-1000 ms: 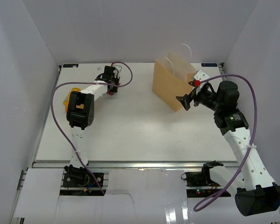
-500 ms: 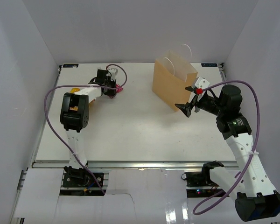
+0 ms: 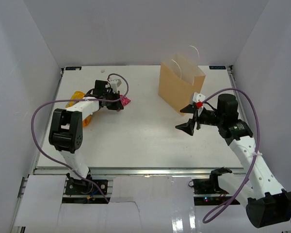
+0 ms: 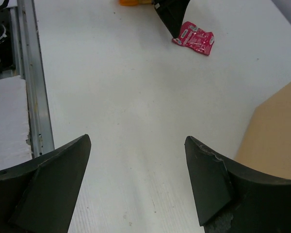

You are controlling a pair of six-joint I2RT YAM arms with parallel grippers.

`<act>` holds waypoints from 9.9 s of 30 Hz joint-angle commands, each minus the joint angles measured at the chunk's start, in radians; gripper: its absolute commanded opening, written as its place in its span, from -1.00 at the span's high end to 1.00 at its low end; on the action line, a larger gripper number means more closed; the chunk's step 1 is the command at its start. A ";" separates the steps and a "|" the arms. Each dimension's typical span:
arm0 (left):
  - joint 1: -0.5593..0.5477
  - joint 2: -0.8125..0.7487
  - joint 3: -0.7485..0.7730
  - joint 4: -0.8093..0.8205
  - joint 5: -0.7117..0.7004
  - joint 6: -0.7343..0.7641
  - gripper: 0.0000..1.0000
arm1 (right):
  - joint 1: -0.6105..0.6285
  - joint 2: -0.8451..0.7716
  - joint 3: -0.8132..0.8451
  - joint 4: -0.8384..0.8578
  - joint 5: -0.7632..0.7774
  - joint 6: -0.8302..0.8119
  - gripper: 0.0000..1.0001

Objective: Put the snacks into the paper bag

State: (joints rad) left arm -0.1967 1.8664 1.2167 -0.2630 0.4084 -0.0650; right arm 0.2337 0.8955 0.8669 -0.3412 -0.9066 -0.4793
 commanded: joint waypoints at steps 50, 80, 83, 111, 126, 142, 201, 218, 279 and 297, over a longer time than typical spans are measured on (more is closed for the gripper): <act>-0.038 0.166 0.190 -0.147 -0.071 -0.055 0.73 | 0.185 0.164 0.026 -0.057 0.035 -0.111 -0.67; -0.046 -0.069 -0.114 0.054 0.681 -0.251 0.80 | 0.523 0.781 0.285 0.346 0.358 -0.490 -0.89; -0.047 -0.069 -0.112 0.057 0.698 -0.259 0.78 | 0.526 0.827 0.342 0.269 0.293 -0.542 -0.94; -0.047 -0.062 -0.072 0.171 0.803 -0.387 0.58 | 0.564 0.904 0.345 0.252 0.443 -0.553 -0.07; -0.020 -0.136 -0.100 0.211 0.731 -0.434 -0.38 | 0.561 0.885 0.350 0.252 0.425 -0.479 0.77; 0.048 -0.521 -0.054 0.007 -0.070 -0.245 -0.96 | 0.454 0.602 0.455 0.163 0.345 -0.135 0.85; 0.465 -0.541 -0.520 0.059 -0.284 -1.458 -0.76 | -0.043 0.252 0.238 0.225 0.204 0.286 -0.87; 0.488 -0.383 -0.503 0.105 -0.393 -1.457 -0.35 | -0.080 0.186 0.195 0.228 0.120 0.301 -0.88; 0.097 -0.679 -0.419 0.390 0.277 -0.915 1.00 | 0.724 0.531 0.346 0.460 0.879 -0.021 -0.80; 0.048 -0.661 -0.410 0.392 0.277 -0.921 1.00 | 0.731 0.556 0.406 0.349 0.724 -0.102 -0.80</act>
State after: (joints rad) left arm -0.1406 1.2404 0.7765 0.0525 0.6621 -0.9779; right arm 0.9581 1.4471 1.2232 -0.0006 -0.1650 -0.5606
